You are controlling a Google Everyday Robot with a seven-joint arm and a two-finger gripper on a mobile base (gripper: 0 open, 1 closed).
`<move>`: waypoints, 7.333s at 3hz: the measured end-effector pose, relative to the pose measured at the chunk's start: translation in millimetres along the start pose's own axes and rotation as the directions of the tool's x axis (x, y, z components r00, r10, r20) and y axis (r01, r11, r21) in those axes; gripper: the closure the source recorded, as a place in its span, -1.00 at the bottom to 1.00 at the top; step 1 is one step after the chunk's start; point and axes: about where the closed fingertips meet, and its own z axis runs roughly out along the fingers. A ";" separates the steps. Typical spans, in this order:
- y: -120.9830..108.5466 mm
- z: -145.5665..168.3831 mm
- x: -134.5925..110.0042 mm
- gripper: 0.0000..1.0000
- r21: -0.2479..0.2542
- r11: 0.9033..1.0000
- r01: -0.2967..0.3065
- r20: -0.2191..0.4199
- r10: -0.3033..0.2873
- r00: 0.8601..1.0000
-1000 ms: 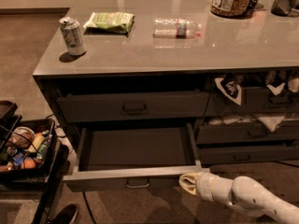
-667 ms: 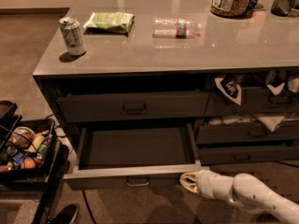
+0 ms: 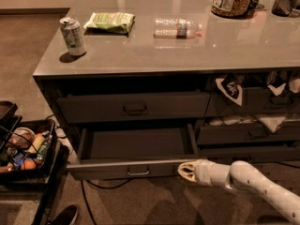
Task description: Close middle drawer
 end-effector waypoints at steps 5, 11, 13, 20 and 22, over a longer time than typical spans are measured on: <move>-66.4 37.5 11.3 1.00 0.049 0.992 0.116 0.002 -0.116 0.993; -81.8 67.1 78.6 1.00 0.093 0.988 0.127 -0.050 -0.123 0.991; -108.9 82.2 82.3 1.00 0.128 0.979 0.156 -0.044 -0.152 0.987; -47.3 -126.2 -72.4 1.00 0.203 0.971 0.125 -0.194 -0.085 0.977; -7.8 -135.8 -84.0 0.62 0.203 0.975 0.091 -0.193 -0.051 0.980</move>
Offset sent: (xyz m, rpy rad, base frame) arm 0.0809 0.0095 0.0235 -0.0124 -0.1156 -0.0047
